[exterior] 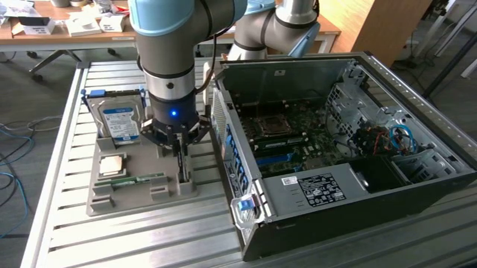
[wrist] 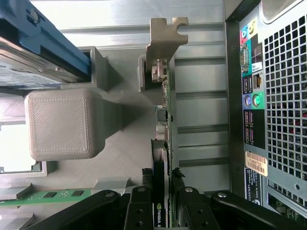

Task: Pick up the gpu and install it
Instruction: 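Pick up the gpu and move the gpu toward the slot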

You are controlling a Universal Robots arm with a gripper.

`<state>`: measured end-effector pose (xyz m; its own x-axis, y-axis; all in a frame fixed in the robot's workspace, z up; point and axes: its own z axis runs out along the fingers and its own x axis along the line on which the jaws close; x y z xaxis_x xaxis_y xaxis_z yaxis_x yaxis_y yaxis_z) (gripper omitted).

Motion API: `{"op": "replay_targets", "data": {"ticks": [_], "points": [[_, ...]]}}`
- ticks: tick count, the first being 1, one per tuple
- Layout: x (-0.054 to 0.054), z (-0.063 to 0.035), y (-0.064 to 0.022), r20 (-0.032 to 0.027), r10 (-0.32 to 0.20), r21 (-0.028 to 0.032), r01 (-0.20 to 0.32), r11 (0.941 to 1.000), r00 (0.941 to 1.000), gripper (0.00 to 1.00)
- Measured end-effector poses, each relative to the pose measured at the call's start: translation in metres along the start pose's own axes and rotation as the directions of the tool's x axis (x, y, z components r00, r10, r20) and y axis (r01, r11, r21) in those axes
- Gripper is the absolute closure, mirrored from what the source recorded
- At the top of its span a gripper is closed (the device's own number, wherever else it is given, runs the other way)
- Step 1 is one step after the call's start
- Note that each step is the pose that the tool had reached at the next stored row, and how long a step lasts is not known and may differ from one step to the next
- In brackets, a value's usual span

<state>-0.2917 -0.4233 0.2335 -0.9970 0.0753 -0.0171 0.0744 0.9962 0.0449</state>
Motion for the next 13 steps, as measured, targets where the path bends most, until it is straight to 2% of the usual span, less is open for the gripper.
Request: {"op": "replay_targets", "data": {"ticks": [13], "points": [[0.0000, 0.0000, 0.0000, -0.0001, -0.004, 0.0006, 0.004, 1.0000, 1.0000, 0.74]]}}
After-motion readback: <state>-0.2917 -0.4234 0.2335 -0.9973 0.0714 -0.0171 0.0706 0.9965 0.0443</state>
